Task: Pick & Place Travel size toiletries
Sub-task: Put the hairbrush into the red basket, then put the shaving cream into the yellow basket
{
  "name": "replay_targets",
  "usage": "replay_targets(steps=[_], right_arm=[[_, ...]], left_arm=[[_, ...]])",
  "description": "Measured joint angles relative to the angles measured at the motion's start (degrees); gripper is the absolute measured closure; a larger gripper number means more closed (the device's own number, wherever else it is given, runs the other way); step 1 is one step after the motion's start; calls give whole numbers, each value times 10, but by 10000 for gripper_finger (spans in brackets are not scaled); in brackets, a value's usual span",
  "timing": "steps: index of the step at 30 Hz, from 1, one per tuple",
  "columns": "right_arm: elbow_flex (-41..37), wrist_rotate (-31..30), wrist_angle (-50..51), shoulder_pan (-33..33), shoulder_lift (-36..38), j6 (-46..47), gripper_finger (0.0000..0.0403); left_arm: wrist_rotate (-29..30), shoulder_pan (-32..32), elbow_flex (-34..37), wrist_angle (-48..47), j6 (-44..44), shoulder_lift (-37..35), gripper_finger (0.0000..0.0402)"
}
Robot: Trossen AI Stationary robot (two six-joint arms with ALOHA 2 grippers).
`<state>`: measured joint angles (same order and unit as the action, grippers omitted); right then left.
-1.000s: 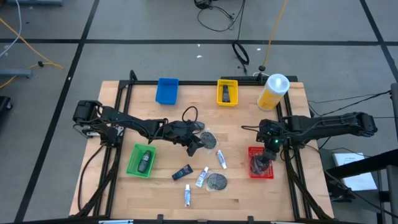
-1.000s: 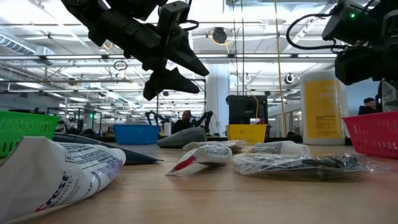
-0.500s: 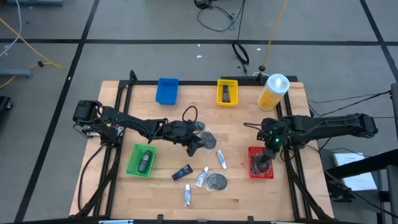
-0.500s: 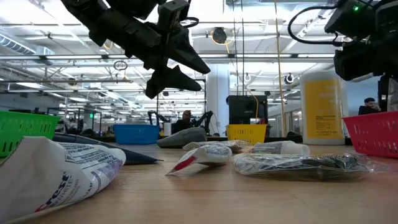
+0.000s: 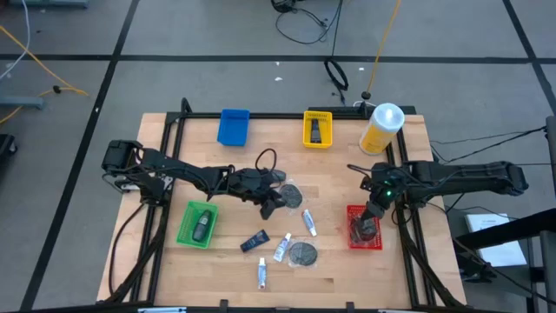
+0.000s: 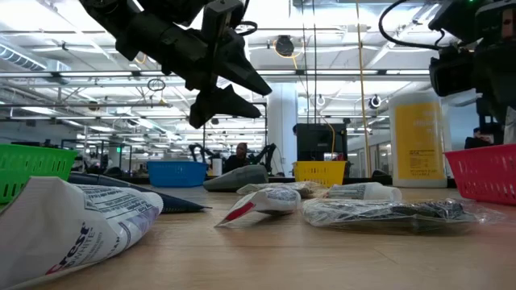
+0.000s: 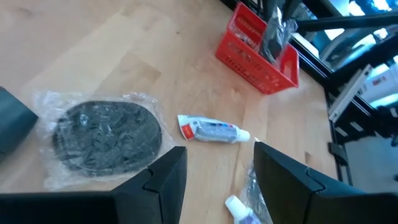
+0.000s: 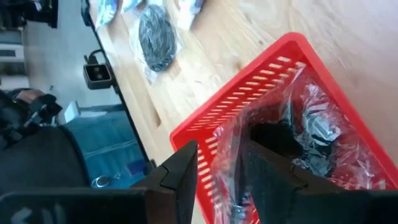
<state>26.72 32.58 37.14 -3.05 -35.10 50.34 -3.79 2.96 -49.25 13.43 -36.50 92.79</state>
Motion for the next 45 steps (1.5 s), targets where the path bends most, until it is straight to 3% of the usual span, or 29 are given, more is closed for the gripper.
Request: replay_targets(steps=[15, 23, 30, 35, 40, 45], right_arm=[[0, -72, -158, 0, 40, 23, 297], [0, -152, -307, 0, 41, -71, 305], [0, -205, -325, -1, 40, -106, 305], [0, -208, -325, -12, 36, -107, 305], [0, -206, -324, -23, 35, -108, 305], [0, -206, -322, -26, 35, -116, 305]], left_arm=[[-54, 2, 0, -108, -3, -30, 220], [-52, 21, 0, -239, -30, -108, 220], [-52, 71, 0, -313, -94, -157, 220], [-72, 112, 0, -320, -161, -165, 220], [-88, 140, -46, -412, -207, -165, 220], [-60, 157, -135, -562, -222, -160, 220]])
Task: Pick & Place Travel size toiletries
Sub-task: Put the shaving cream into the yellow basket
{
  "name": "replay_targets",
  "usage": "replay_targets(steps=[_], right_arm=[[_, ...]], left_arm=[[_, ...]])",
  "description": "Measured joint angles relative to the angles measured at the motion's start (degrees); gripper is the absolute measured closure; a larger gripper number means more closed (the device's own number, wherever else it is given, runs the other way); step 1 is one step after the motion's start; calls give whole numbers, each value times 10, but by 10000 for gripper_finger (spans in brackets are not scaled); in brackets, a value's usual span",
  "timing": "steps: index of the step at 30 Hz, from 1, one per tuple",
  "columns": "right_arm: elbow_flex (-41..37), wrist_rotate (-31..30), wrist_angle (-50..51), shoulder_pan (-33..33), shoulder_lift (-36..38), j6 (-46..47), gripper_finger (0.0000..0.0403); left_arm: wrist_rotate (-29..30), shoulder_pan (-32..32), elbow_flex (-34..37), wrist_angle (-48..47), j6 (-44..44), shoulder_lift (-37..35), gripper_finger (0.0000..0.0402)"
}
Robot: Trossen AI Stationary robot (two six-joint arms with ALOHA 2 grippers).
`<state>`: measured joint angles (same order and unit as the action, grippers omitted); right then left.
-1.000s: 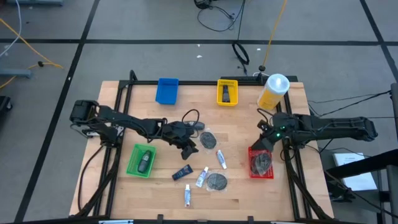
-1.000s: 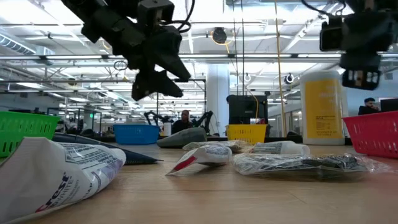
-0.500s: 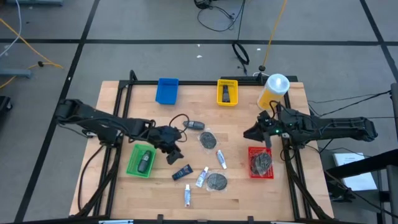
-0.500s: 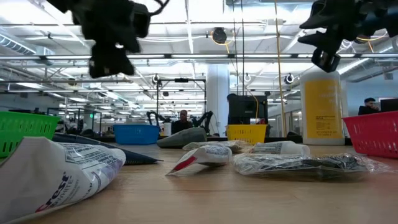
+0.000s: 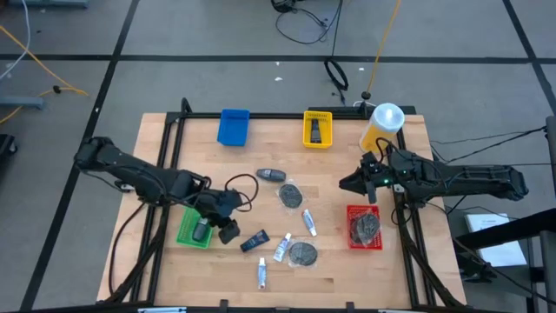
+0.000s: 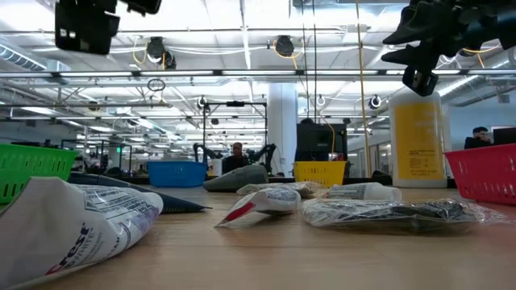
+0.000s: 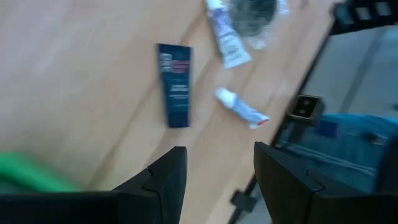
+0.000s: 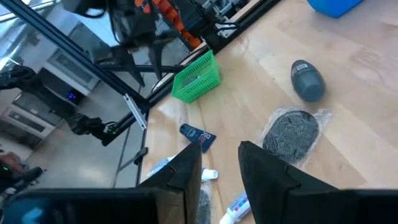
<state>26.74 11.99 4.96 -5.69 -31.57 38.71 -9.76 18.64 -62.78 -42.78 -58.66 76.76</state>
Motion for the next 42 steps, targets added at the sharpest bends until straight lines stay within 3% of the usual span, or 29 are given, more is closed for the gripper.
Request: replay_targets(steps=[5, 10, 21, 32, 42], right_arm=[[0, 0, 0, 0, 0, -6, 305], [0, 0, 0, 0, 0, -6, 305], [0, 0, 0, 0, 0, -5, 305], [0, 0, 1, 0, 0, -7, 305], [0, 1, 0, 0, 0, -20, 305]], left_arm=[[64, 21, -67, -102, 2, 25, 220], [106, 32, -74, -85, 27, 58, 220], [81, 30, -74, -50, 92, 121, 215], [29, 31, -74, -3, 84, 200, 117], [33, 34, -74, 3, 86, 267, 108]])
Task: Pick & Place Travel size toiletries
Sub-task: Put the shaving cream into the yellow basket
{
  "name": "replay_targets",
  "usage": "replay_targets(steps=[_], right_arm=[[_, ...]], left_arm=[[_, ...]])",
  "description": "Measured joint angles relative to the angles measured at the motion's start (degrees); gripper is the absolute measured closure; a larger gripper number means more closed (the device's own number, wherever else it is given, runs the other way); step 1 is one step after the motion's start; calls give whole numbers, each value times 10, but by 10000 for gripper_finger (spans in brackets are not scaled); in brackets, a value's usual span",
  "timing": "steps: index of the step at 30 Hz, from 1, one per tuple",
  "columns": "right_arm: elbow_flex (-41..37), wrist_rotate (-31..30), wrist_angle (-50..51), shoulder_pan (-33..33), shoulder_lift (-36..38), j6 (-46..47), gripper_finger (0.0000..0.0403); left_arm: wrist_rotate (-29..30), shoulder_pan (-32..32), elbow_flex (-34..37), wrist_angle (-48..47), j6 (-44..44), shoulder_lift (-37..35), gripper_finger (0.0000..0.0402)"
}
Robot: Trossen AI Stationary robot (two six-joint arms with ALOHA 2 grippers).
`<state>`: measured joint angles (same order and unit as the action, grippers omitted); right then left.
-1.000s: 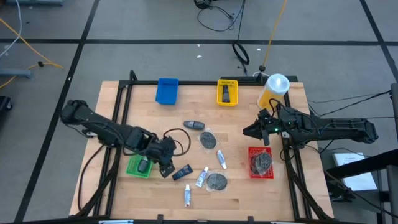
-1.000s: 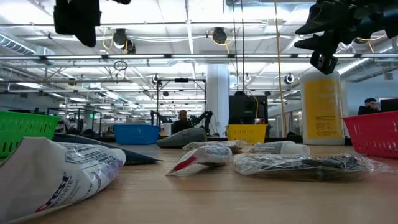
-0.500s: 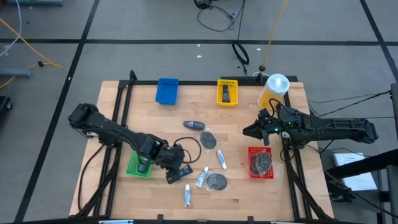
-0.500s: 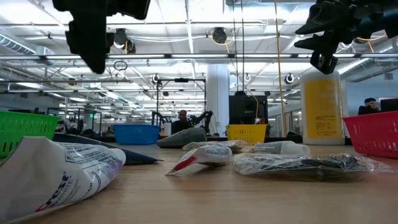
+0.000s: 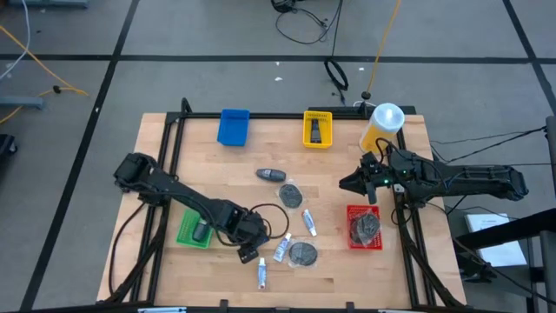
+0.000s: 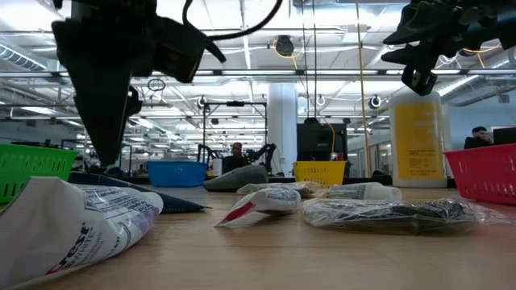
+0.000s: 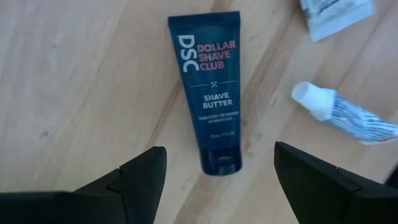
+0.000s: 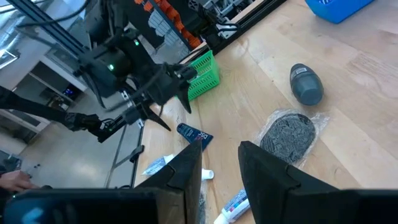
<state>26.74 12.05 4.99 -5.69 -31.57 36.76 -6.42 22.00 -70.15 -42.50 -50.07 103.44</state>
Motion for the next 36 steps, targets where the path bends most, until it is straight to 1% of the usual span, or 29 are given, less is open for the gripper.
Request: replay_targets(steps=[5, 9, 13, 18, 20, 22, 28, 29, 30, 36], right_arm=[[0, 0, 0, 0, 0, -5, 305], [0, 0, 0, 0, 0, -15, 305], [0, 0, 0, 0, 0, -15, 305], [0, 0, 0, 0, 0, -15, 305], [0, 0, 0, 0, 0, -15, 305], [0, 0, 0, 0, 0, -15, 305], [0, -12, 0, 0, 0, -15, 305], [0, -16, 0, 0, 0, -15, 305], [0, -16, 0, 0, 0, -15, 305], [0, -16, -2, 0, 0, -1, 305]], left_arm=[[3, 6, 0, 23, 6, 23, 108], [30, 8, 0, 30, 29, 44, 108], [16, 9, -2, 31, 54, 72, 108], [8, 9, -4, 29, 49, 94, 112], [9, 9, -3, 26, 50, 94, 128], [16, 9, -3, 23, 51, 94, 156], [23, 8, -2, 3, 69, 87, 278], [24, 8, -1, 2, 73, 87, 293], [24, 7, -1, 2, 78, 86, 298], [35, -2, 1, -7, 130, 66, 298]])
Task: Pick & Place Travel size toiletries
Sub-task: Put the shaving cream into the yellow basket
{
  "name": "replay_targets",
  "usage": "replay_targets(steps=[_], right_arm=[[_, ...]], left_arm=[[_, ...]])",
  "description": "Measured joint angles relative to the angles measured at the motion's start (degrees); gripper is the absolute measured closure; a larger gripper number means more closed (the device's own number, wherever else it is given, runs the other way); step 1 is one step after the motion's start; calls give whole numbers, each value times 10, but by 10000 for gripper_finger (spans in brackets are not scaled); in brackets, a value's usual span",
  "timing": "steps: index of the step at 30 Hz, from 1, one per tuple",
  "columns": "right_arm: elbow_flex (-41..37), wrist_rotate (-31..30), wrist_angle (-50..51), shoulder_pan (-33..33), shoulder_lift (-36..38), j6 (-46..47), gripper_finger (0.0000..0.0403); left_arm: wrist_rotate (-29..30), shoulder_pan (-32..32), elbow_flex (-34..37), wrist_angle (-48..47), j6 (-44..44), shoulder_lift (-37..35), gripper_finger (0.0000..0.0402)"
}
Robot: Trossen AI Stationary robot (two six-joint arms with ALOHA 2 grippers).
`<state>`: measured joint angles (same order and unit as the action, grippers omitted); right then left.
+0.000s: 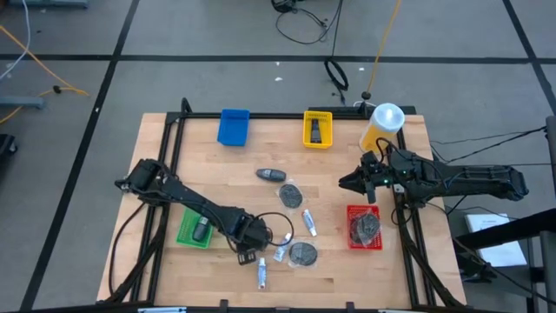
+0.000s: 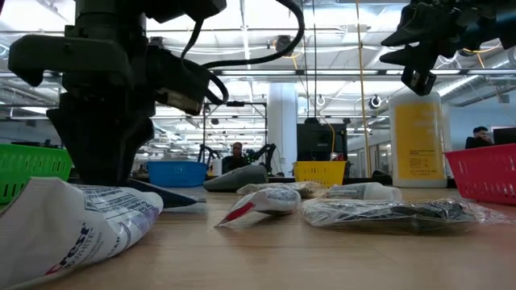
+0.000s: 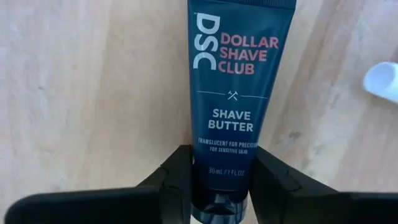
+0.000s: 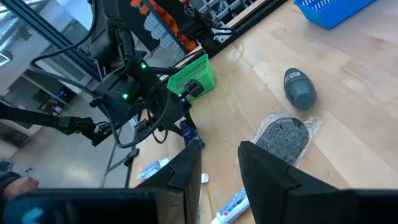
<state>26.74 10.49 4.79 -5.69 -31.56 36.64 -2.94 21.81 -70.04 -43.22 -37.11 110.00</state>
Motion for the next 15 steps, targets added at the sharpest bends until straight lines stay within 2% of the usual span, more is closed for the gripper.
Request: replay_targets(steps=[8, 11, 15], right_arm=[[0, 0, -5, 2, -3, 2, 305], [0, 0, -16, 3, -12, -6, 305], [0, 0, -86, 15, -45, -37, 305]], left_arm=[[72, -60, 1, 1, 40, -76, 265], [117, -87, 1, 5, 50, -109, 273], [167, -122, 0, 26, 56, -139, 292]])
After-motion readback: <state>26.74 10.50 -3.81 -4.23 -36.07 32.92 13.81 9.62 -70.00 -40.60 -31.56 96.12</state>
